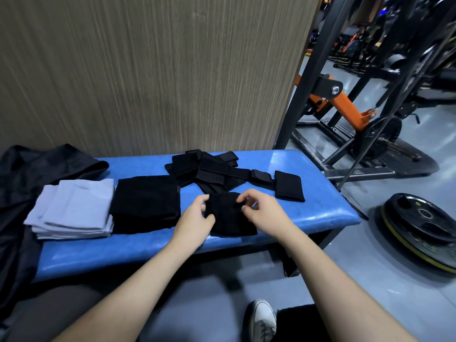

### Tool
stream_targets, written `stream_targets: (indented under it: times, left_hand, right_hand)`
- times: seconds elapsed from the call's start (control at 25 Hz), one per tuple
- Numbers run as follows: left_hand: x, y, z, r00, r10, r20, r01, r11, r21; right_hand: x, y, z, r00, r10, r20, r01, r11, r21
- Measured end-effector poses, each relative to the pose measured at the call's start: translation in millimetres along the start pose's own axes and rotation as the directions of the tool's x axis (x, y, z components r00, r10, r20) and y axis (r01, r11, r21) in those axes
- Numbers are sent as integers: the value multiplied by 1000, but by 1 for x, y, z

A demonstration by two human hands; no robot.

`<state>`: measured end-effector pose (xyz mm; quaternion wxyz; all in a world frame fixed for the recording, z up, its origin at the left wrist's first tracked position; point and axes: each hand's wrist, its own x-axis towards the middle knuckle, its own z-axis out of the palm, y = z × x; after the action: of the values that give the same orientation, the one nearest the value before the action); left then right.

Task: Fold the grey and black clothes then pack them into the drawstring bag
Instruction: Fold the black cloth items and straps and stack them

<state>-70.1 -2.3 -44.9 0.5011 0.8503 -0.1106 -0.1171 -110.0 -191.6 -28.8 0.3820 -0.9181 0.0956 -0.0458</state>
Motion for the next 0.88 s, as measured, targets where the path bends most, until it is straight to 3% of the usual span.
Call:
stream_targets:
  times: [0.12, 0.36, 0.64, 0.88]
  left_hand:
    - [0, -3, 0, 998, 69, 7, -69, 997, -27]
    - [-2, 4, -5, 993, 118, 22, -117, 993, -28]
    - [-10, 15, -15, 986, 164, 16, -152, 939, -307]
    - [-12, 18, -33, 976, 208, -62, -217, 937, -275]
  right_hand:
    - [3, 21, -6, 999, 48, 5, -47, 986, -161]
    - [1, 21, -4, 996, 28, 90, -25, 999, -30]
    - [-1, 13, -6, 984, 95, 149, -143, 923, 356]
    - [-2, -10, -4, 981, 47, 186, -165, 700, 695]
